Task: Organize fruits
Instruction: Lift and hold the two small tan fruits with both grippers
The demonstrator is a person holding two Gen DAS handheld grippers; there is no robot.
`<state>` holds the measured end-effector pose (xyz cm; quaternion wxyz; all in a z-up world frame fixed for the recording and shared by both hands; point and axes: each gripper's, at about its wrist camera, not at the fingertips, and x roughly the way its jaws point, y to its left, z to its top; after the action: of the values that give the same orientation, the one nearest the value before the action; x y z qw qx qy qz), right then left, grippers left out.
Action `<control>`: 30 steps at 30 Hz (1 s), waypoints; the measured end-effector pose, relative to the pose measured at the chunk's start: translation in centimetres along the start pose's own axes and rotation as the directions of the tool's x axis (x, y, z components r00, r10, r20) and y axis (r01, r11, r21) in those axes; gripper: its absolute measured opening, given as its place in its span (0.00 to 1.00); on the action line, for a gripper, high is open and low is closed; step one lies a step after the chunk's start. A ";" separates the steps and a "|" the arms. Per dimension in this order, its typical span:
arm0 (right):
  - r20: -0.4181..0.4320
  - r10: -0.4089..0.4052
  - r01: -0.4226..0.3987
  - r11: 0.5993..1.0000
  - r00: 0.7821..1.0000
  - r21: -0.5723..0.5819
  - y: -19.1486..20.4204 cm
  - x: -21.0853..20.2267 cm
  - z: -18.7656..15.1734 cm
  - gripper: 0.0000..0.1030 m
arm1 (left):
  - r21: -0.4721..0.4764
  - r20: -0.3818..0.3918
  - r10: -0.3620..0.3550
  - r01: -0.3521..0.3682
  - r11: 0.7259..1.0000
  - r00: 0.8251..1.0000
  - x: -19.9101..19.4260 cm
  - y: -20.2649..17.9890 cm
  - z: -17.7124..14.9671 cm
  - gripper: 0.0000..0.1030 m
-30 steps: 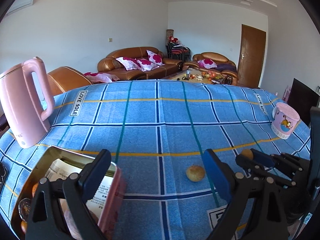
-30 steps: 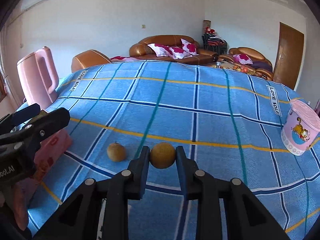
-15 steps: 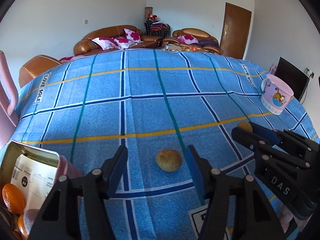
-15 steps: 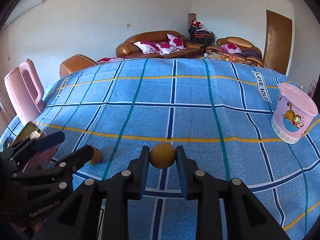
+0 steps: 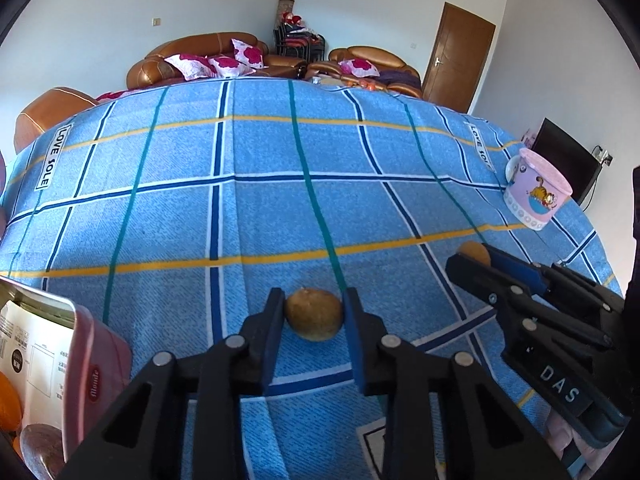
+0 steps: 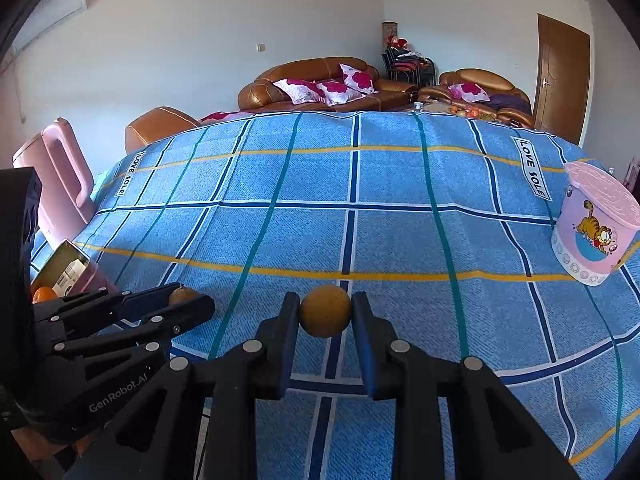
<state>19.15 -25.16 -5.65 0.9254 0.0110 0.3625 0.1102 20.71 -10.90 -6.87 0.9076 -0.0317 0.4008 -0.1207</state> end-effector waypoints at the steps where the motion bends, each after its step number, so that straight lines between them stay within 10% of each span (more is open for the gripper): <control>1: 0.005 0.004 -0.004 1.000 1.000 0.002 0.0 -0.1 0.0 0.28 | 0.003 0.007 0.003 -0.003 1.000 1.000 -0.1 0.0 0.1 0.30; 30: 0.159 0.038 -0.032 0.999 0.986 -0.039 0.6 -3.2 -0.3 0.28 | -0.022 0.162 0.067 -0.065 0.998 0.984 -3.2 0.5 -0.3 0.30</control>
<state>16.51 -25.25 -3.69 0.9494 0.0093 0.2847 0.1320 18.53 -9.58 -4.86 0.9406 -0.0357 0.3270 -0.0843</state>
